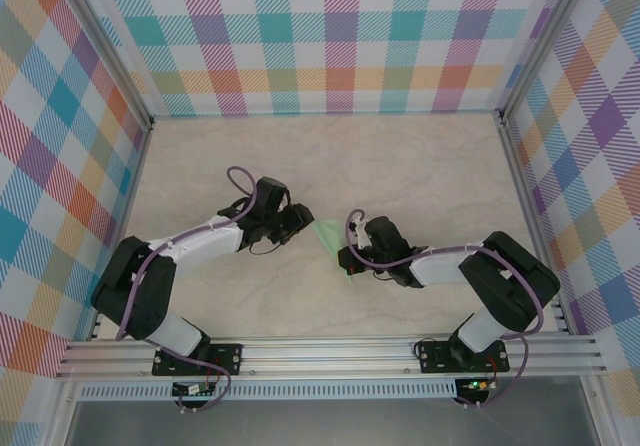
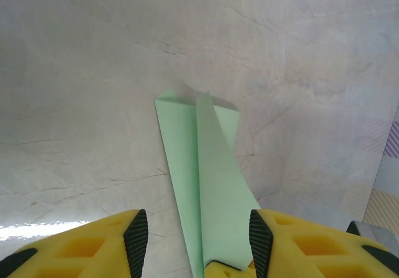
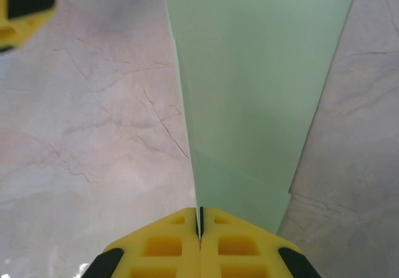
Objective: Fold a paper plane with a square sheet of paper (pick it up from the middle)
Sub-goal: Fold the wing for the fifth time at the center of the table.
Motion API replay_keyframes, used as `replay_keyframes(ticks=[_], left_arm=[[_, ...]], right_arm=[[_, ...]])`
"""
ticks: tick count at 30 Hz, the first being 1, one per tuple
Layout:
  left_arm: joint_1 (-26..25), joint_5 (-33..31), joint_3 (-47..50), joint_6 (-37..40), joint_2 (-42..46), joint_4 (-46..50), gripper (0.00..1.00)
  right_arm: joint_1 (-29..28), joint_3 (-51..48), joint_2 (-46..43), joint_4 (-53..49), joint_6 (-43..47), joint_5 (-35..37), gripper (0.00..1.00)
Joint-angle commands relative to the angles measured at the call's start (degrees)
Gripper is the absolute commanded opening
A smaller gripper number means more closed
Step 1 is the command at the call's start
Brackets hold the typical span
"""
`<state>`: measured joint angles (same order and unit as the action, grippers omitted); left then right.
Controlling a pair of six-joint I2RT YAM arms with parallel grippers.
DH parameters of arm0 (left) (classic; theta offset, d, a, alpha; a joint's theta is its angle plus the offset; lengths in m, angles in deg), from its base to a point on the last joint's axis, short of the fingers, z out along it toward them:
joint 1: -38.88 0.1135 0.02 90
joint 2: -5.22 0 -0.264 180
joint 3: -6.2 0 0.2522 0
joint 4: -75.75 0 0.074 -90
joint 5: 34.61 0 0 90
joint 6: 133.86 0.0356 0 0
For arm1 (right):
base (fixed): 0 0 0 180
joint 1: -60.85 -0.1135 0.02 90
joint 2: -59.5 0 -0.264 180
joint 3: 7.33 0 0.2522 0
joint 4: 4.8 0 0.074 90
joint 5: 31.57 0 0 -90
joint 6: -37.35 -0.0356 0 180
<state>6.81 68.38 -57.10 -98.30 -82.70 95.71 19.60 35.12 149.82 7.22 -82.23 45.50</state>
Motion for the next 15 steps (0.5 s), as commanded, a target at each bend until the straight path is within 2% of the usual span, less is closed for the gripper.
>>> replay_keyframes(ticks=[1, 15], left_arm=[[-1.22, 4.20, -0.21, 1.86, -2.26, -3.60, 0.47], [-3.65, 9.22, 0.21, 0.91, -6.70, -10.68, 0.43]], right_arm=[[1.71, -0.42, 2.25, 5.50, -3.72, -9.03, 0.03], [3.90, 0.01, 8.14, 7.01, -8.15, -13.46, 0.04]])
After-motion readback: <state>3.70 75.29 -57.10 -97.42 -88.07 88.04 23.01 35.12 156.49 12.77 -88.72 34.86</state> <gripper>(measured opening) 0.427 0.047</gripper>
